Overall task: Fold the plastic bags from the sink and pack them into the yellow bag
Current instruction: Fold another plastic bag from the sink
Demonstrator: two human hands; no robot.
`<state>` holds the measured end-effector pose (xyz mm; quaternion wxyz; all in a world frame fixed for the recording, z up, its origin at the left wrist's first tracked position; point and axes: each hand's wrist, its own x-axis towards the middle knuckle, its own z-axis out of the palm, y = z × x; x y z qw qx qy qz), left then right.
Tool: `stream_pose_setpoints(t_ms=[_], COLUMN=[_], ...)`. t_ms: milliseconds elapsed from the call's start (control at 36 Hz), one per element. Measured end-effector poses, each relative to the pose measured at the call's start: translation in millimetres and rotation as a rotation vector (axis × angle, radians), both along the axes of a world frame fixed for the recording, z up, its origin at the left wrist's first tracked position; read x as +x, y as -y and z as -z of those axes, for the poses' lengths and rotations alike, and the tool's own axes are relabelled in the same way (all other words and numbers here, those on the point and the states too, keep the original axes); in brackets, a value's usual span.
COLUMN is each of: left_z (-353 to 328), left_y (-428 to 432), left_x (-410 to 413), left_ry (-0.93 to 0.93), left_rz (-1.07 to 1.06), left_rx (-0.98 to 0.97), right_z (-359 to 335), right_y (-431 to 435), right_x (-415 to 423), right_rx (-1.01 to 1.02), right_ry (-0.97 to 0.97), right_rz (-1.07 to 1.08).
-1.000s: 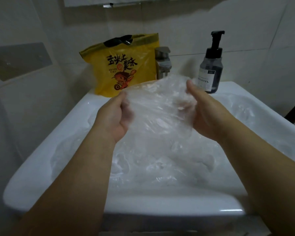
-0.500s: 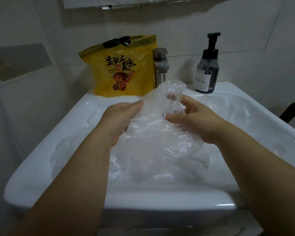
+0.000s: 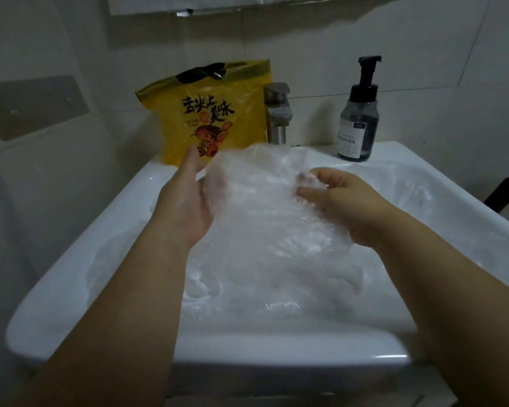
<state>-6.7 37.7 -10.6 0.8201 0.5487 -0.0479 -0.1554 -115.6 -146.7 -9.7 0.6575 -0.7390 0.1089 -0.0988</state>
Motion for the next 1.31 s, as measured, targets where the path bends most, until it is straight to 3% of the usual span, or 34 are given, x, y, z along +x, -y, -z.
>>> stream_pose_setpoints(t_ms=[139,194,306,472,639,722,806,917,1028,1083,1139,1222,1306], left_z=[4,8,5,2,-5,-3,6,12,13,11,8,1,-5], left_y=[7,10,9,8,7,7,6,5,2,1,2,4,7], left_x=[-11,-11,-9,-10,-13,-13,-11,-13,-13,-13,-12,-13,-15], left_ry=[0.096,0.138,0.224,0.210,0.071,0.154,0.369,0.632,0.770,0.760,0.654,0.389,0.269], left_rz=[0.200,0.166,-0.030,-0.017,-0.017,-0.020,-0.049,-0.099,-0.205,-0.245,-0.234,-0.126,0.002], left_rx=[0.209,0.252,0.136,0.068,-0.037,0.007,0.343,0.651,0.777,0.741,0.645,0.307,-0.023], right_z=[-1,1,-3,-8,-11,-9,-6,4,6,5,0,-5,-9], right_y=[1,3,3,2,1,1,6,11,13,14,11,9,9], right_x=[2,3,1,-3,1,-1,-1,4,4,3,1,2,3], right_rx=[0.138,0.181,0.259,0.425,0.532,0.417,0.284,-0.324,-0.462,-0.471,-0.354,-0.058,0.265], right_ry=[0.030,0.031,0.148,0.244,0.258,0.179,0.120,0.042,0.082,0.116,0.139,0.207,0.256], right_rz=[0.099,0.111,0.128,0.091,0.081,0.054,0.035,0.170,0.229,0.244,0.246,0.295,0.299])
